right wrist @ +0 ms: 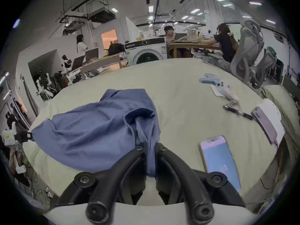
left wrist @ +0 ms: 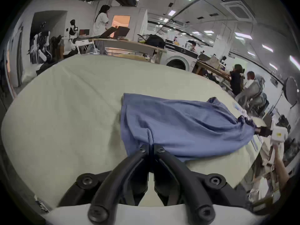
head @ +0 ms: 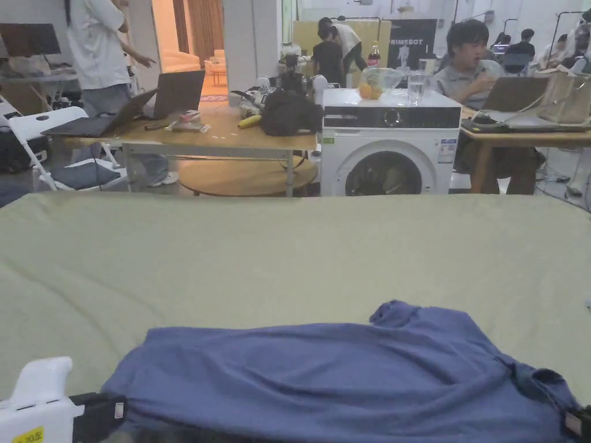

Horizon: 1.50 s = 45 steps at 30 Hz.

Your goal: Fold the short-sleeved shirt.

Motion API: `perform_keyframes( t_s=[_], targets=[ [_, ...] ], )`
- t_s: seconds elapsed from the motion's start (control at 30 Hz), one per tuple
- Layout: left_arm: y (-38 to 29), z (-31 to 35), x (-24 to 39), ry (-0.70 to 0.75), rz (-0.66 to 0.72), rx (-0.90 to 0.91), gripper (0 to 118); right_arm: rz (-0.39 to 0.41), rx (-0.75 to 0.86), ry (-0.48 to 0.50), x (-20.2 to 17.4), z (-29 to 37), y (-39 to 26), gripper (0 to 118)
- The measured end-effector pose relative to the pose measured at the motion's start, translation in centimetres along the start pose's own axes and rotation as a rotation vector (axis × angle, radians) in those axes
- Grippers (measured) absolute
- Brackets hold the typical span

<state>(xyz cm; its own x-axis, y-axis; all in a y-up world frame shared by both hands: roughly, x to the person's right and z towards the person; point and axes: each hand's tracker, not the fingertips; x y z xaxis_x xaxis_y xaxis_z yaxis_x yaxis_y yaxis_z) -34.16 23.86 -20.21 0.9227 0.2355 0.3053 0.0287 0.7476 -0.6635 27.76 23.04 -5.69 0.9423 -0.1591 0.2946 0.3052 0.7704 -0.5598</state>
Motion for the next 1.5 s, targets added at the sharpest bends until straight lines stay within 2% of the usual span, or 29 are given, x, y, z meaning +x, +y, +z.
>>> perform_keyframes(
  t_s=[0.13,0.27,0.3,0.33,0.37,0.4,0.53,0.63,0.73,0.9,0.97,1.03,1.07,1.1,1.13,1.17,1.2,1.3,1.43,1.47,1.5],
  targets=[
    [-5.3,3.2,-0.6,-0.029,0.028,-0.086,0,-0.022,-0.025,0.013,1.0,4.0,-3.5,5],
    [-8.9,3.5,-0.2,-0.009,0.028,-0.109,2,0.046,-0.089,-0.018,0.2,4.4,-7.0,6],
    [-9.4,3.3,-0.4,-0.019,0.033,-0.113,25,0.048,-0.098,-0.021,0.1,4.1,-7.7,15],
    [-9.9,3.1,-0.6,-0.036,0.048,-0.115,46,0.046,-0.111,-0.017,0.1,3.8,-8.2,30],
    [-10.3,2.7,-1.3,-0.040,0.079,-0.120,56,0.047,-0.117,-0.034,0.0,3.4,-8.7,46],
    [-10.6,2.4,-2.1,-0.037,0.099,-0.115,56,0.052,-0.108,-0.062,0.0,3.4,-9.1,51],
    [-9.3,4.1,-1.0,0.000,0.058,0.000,56,0.042,-0.039,-0.035,0.4,5.1,-8.6,51],
    [-5.9,6.0,1.1,0.012,-0.005,0.126,56,0.115,0.090,-0.014,-0.9,6.8,-6.4,51],
    [-2.0,8.5,4.9,-0.014,-0.119,0.297,56,0.191,0.214,0.041,-4.2,8.7,-2.8,51],
    [2.5,10.1,10.2,-0.040,-0.241,0.514,56,0.224,0.366,0.187,-9.5,9.8,1.4,51],
    [3.2,9.8,11.5,-0.083,-0.233,0.514,56,0.228,0.377,0.199,-11.2,9.2,2.4,51],
    [3.5,9.3,12.4,-0.093,-0.213,0.512,55,0.231,0.380,0.216,-12.4,8.4,2.3,42],
    [3.2,9.3,13.5,-0.111,-0.212,0.512,47,0.226,0.376,0.227,-12.9,8.1,2.2,30],
    [2.9,9.1,13.7,-0.134,-0.213,0.512,18,0.221,0.364,0.237,-13.2,7.7,2.0,3],
    [2.7,8.9,13.9,-0.152,-0.210,0.499,0,0.220,0.348,0.235,-13.5,7.3,1.7,0],
    [2.1,8.5,14.0,-0.140,-0.193,0.468,0,0.220,0.345,0.229,-13.8,6.8,0.9,0],
    [1.8,8.5,14.0,-0.131,-0.203,0.519,0,0.224,0.338,0.234,-13.7,6.6,0.5,0],
    [1.2,8.5,13.0,-0.141,-0.188,0.456,0,0.201,0.294,0.283,-13.6,6.0,-0.1,0],
    [3.1,7.9,10.0,-0.126,-0.136,0.373,0,0.207,0.267,0.277,-12.8,5.7,-0.1,0],
    [4.6,7.0,9.0,-0.126,-0.126,0.307,15,0.190,0.245,0.305,-12.3,5.7,-0.2,0],
    [5.7,6.1,7.9,-0.104,-0.121,0.232,46,0.184,0.229,0.313,-11.8,5.8,-0.3,0]
  ],
)
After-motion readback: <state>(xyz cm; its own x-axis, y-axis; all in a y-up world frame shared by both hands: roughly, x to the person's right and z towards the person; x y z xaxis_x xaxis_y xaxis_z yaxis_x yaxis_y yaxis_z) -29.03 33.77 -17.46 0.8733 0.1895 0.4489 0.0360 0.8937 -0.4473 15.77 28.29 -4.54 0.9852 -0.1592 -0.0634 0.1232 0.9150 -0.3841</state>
